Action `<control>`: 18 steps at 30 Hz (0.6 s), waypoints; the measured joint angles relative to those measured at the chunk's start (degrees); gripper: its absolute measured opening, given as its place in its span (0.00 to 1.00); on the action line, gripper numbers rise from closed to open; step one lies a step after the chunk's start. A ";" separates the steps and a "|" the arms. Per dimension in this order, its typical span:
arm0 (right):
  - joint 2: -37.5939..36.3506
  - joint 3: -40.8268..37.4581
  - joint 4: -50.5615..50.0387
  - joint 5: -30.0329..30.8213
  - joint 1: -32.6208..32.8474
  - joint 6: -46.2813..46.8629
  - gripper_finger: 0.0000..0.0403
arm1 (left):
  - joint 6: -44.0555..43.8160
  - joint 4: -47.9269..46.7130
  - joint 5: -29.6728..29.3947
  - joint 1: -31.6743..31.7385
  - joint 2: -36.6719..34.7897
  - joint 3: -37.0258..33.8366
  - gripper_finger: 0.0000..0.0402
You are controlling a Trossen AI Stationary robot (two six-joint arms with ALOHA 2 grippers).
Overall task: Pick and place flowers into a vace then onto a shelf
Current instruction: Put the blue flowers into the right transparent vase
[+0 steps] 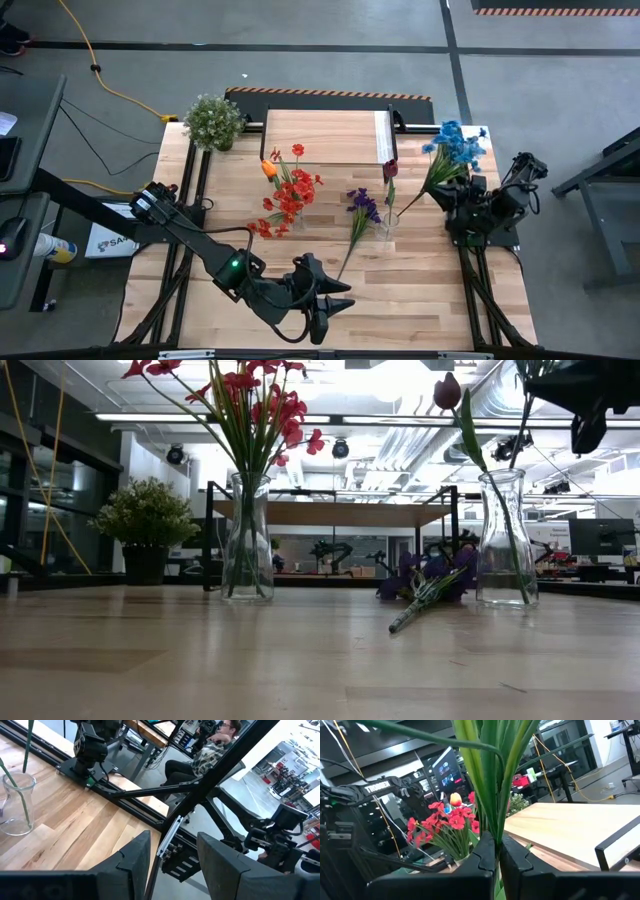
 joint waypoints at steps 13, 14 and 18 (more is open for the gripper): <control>5.35 0.04 3.67 -2.34 -0.02 -1.47 0.00 | 0.00 -0.03 -2.93 0.00 0.00 0.00 0.49; 6.46 0.04 4.37 -2.21 -0.02 -2.12 0.00 | 0.00 -0.03 -2.94 0.00 0.00 0.00 0.49; 11.41 0.07 7.16 0.35 -0.02 -4.67 0.00 | 0.00 -0.03 -2.98 0.02 0.00 0.00 0.49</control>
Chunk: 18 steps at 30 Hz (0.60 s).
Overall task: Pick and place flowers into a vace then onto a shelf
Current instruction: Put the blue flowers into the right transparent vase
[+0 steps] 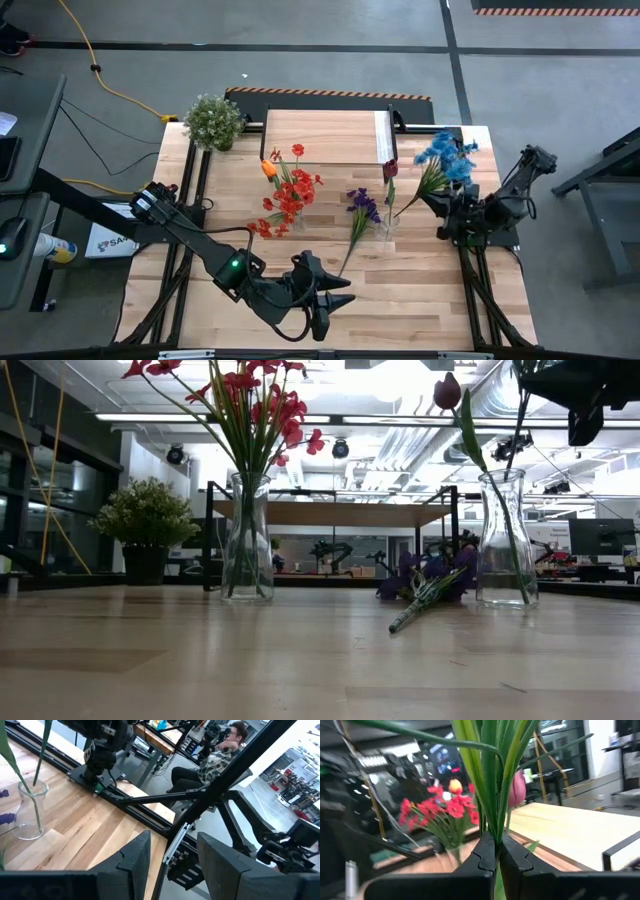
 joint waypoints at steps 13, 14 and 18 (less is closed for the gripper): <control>11.11 0.00 3.14 3.01 0.00 -0.27 0.00 | 0.00 0.00 -0.11 0.00 0.00 0.00 0.49; 11.50 0.00 3.55 2.87 0.00 -0.39 0.00 | 0.00 -0.01 -0.11 0.00 0.00 0.00 0.49; 12.56 0.00 3.99 1.96 0.00 -0.20 0.00 | 0.00 -0.39 -0.09 0.00 0.00 0.00 0.49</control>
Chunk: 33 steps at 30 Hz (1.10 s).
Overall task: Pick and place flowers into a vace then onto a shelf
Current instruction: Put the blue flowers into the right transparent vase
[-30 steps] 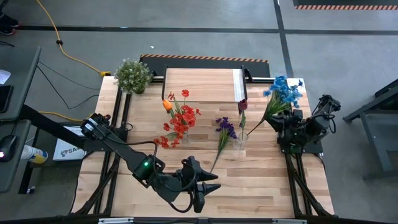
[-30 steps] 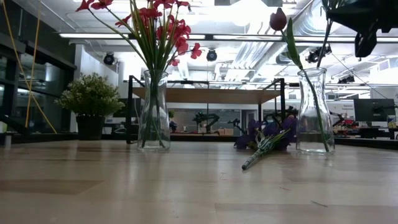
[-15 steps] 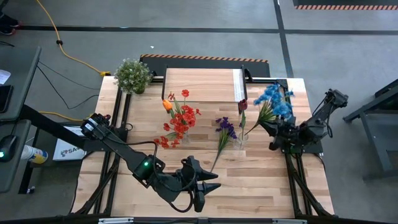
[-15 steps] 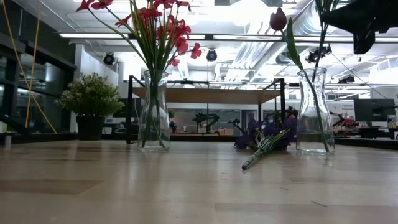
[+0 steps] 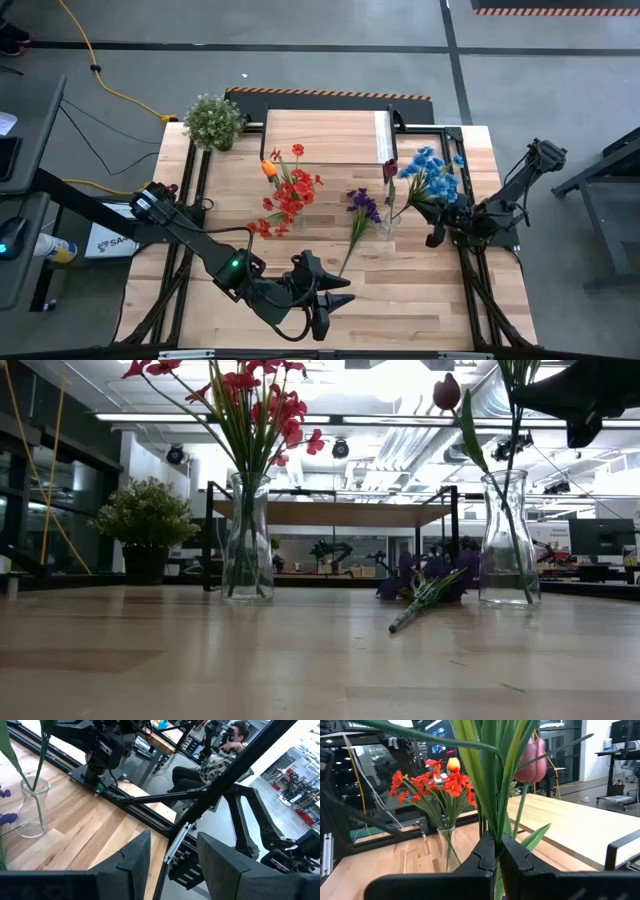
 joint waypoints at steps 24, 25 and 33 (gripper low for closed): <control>0.49 0.04 -2.15 -4.72 0.02 1.58 0.17 | 0.01 -1.18 0.17 0.02 -0.02 0.00 0.49; 0.49 0.04 -2.25 -4.69 0.02 1.58 0.18 | 0.01 -1.18 0.17 0.00 -0.02 0.00 0.49; 0.49 0.04 -2.23 -4.72 0.02 1.60 0.25 | 0.00 -1.16 0.63 0.00 -0.02 0.00 0.49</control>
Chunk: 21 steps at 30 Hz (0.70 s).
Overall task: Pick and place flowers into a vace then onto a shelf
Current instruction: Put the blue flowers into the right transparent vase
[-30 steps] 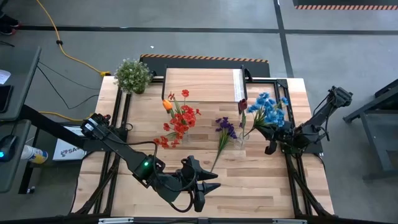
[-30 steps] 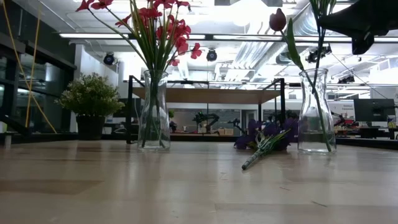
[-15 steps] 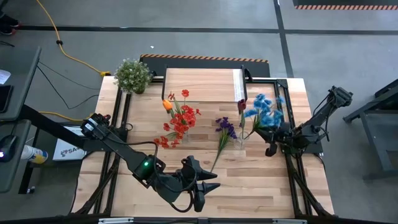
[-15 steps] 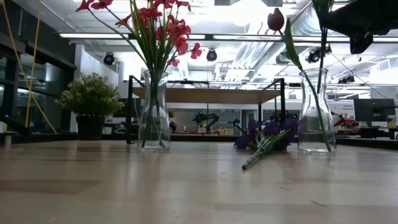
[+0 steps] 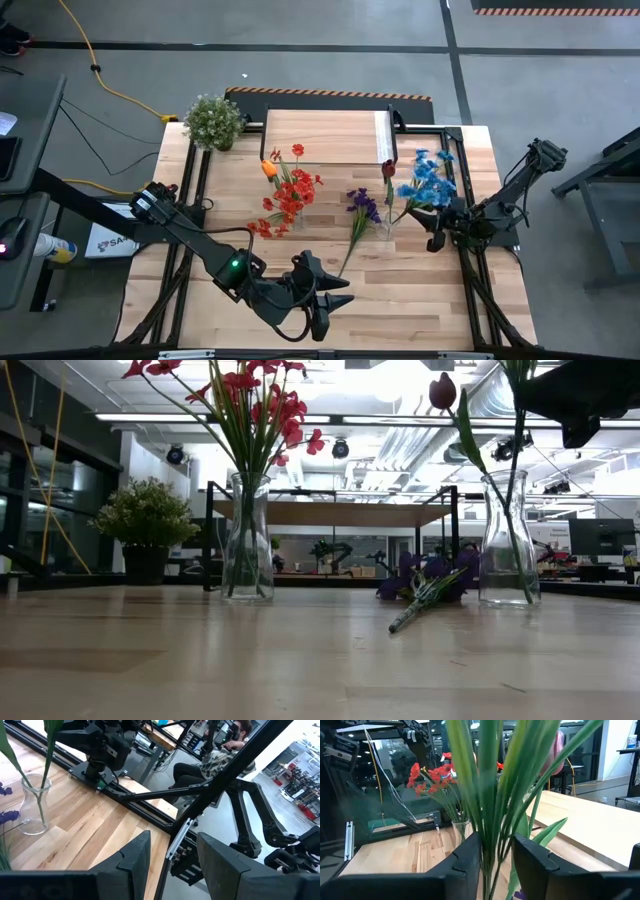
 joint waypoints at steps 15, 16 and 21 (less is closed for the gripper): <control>-0.02 0.00 -3.82 -0.62 0.02 3.65 0.41 | 0.00 -0.13 0.11 -0.02 0.00 0.00 0.49; 0.00 0.00 -4.91 -1.25 0.02 4.75 0.42 | 0.00 -0.13 0.11 -0.02 0.00 0.00 0.49; -0.03 0.00 -7.30 -3.93 0.02 7.39 0.46 | 0.01 -0.13 0.13 -0.02 0.00 0.00 0.49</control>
